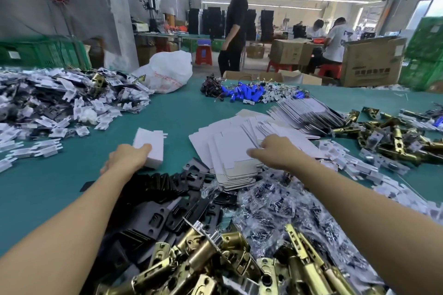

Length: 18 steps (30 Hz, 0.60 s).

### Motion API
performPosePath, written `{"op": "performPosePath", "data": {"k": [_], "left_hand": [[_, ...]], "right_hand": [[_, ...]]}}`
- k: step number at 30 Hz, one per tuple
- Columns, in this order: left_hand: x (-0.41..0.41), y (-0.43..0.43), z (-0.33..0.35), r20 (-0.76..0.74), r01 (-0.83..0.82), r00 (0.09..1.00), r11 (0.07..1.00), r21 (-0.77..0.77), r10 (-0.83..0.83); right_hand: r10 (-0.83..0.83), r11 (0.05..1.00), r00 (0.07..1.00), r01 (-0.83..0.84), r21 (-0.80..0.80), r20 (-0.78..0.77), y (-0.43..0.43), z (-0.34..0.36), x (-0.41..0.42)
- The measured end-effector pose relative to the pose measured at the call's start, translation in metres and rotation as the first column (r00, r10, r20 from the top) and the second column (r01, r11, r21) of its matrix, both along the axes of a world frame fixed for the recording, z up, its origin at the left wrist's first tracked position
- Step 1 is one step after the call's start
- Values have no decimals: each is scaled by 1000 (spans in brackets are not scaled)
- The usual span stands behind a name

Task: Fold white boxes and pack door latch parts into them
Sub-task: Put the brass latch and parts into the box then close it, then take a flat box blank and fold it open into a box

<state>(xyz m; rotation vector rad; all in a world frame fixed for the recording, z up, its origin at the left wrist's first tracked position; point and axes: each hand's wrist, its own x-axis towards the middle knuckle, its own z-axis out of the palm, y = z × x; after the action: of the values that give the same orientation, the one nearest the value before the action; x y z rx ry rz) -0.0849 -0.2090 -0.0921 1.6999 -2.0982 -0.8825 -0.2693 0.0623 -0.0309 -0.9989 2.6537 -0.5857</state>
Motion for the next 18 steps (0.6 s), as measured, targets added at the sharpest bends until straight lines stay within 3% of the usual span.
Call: {"op": "performPosePath", "data": {"k": [3,9,14,18], "left_hand": [[8,-10,-2,50,28,998,1000,5,-28],[21,-23,7,-73,159,986,974,164,-148],[28,-2,3,-3,62,998,992,-114,-63],[21,20,4,86,89,994,963,-254,-69]], "right_hand": [[-2,983,999,10,181,-44,-17,-15,0],[-108,994,983,112,18,-150,-18,-32,1],[-170,985,983,170,-11,-66,-18,-29,4],[-179,984,982,179,-8,-61,-20,-30,3]]}}
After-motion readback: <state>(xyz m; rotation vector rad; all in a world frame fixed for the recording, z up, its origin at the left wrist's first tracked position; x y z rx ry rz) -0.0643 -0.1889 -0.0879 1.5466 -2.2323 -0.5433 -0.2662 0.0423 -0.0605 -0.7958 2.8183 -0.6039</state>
